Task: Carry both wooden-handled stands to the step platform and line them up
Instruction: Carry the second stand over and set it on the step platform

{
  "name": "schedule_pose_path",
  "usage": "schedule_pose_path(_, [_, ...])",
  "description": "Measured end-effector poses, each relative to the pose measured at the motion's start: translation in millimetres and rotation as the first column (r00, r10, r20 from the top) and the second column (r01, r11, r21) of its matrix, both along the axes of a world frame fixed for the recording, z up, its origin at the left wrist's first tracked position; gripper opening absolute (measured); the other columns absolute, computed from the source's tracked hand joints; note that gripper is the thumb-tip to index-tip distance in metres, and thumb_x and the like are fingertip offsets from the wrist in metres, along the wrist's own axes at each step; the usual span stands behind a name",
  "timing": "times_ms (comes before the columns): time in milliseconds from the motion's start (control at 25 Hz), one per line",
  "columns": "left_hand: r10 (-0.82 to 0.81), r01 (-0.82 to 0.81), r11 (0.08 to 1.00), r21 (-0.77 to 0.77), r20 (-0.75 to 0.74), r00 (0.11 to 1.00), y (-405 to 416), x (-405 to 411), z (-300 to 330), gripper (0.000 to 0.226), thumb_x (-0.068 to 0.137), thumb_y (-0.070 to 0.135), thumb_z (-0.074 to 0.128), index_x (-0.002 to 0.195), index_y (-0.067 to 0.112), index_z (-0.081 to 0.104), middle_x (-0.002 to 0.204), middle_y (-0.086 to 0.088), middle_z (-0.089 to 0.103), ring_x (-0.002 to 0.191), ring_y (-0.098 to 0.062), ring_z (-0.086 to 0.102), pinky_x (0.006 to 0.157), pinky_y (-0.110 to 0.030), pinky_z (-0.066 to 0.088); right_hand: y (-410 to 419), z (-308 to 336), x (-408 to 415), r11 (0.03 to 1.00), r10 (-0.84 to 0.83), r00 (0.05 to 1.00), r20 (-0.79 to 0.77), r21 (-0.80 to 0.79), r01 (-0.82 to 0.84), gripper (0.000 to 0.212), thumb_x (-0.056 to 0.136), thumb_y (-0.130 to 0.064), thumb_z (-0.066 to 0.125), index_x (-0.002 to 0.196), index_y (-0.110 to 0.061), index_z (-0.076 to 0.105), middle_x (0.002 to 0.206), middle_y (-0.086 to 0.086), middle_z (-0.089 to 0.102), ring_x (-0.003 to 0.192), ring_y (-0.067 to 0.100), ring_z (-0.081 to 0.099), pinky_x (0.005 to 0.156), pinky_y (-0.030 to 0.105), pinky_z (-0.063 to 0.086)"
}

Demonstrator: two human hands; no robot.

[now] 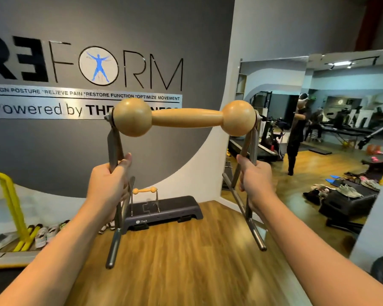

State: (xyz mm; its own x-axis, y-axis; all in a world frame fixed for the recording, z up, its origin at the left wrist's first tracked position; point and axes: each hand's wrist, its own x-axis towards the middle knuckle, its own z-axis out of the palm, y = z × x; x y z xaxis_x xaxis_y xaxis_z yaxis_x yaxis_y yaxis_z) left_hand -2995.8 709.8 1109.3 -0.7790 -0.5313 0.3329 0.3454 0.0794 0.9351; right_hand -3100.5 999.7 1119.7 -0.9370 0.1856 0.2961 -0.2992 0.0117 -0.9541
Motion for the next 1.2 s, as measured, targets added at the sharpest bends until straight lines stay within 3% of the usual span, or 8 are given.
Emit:
schedule_pose_path(240, [-0.043, 0.043, 0.999, 0.012, 0.012, 0.999, -31, -145, 18, 0.038, 0.103, 0.037, 0.059, 0.072, 0.020, 0.045, 0.047, 0.004, 0.032, 0.039, -0.013, 0.027, 0.044, -0.028, 0.022, -34, 6, -138, 1.000, -0.011, 1.000, -0.014, -0.010, 0.011, 0.035, 0.080, -0.045, 0.064, 0.078, -0.011, 0.055, 0.070, 0.014, 0.045, 0.064, 0.030, 0.041, 0.064, 0.046, 0.036])
schedule_pose_path(400, [-0.038, 0.038, 0.999, 0.020, 0.030, 0.999, -38, -246, 18, 0.033, 0.102, 0.038, 0.059, 0.079, 0.018, 0.047, 0.048, 0.005, 0.034, 0.041, -0.013, 0.028, 0.042, -0.027, 0.023, -39, 0, -241, 0.999, -0.004, 1.000, -0.004, -0.040, 0.004, 0.033, 0.087, -0.039, 0.066, 0.076, -0.009, 0.056, 0.068, 0.012, 0.047, 0.066, 0.028, 0.044, 0.067, 0.047, 0.039])
schedule_pose_path(600, [0.040, -0.041, 0.998, 0.041, 0.024, 0.999, -25, -374, -4, 0.042, 0.100, 0.041, 0.062, 0.073, 0.014, 0.045, 0.045, 0.003, 0.036, 0.036, -0.014, 0.031, 0.038, -0.024, 0.027, -31, -18, -379, 0.999, 0.042, 0.999, -0.009, -0.026, -0.042, 0.028, 0.099, -0.028, 0.063, 0.073, -0.017, 0.059, 0.066, 0.001, 0.051, 0.066, 0.022, 0.047, 0.066, 0.043, 0.039])
schedule_pose_path(840, [0.143, -0.145, 0.989, 0.032, 0.059, 0.988, -10, -519, -25, 0.045, 0.101, 0.041, 0.060, 0.068, 0.014, 0.045, 0.048, -0.002, 0.039, 0.038, -0.018, 0.036, 0.043, -0.026, 0.029, -24, -24, -533, 0.998, 0.048, 0.999, 0.009, 0.050, -0.048, 0.033, 0.087, -0.045, 0.064, 0.066, -0.020, 0.061, 0.059, 0.005, 0.051, 0.064, 0.029, 0.048, 0.062, 0.045, 0.039])
schedule_pose_path(1000, [0.194, -0.196, 0.980, 0.042, 0.062, 0.979, -14, -611, -43, 0.047, 0.102, 0.037, 0.059, 0.065, 0.015, 0.041, 0.048, -0.002, 0.038, 0.039, -0.018, 0.035, 0.042, -0.026, 0.029, -32, -42, -637, 0.992, 0.110, 0.993, 0.029, 0.065, -0.112, 0.034, 0.099, -0.033, 0.062, 0.072, -0.013, 0.062, 0.064, 0.007, 0.052, 0.067, 0.028, 0.051, 0.065, 0.043, 0.044])
schedule_pose_path(1200, [0.238, -0.239, 0.971, 0.021, 0.063, 0.969, -46, -728, -71, 0.046, 0.102, 0.031, 0.060, 0.063, 0.014, 0.042, 0.046, -0.001, 0.039, 0.038, -0.015, 0.036, 0.039, -0.024, 0.031, -66, -78, -769, 0.989, 0.135, 0.989, 0.065, 0.057, -0.139, 0.039, 0.100, -0.035, 0.062, 0.071, -0.010, 0.059, 0.063, 0.009, 0.051, 0.065, 0.029, 0.051, 0.068, 0.046, 0.046])
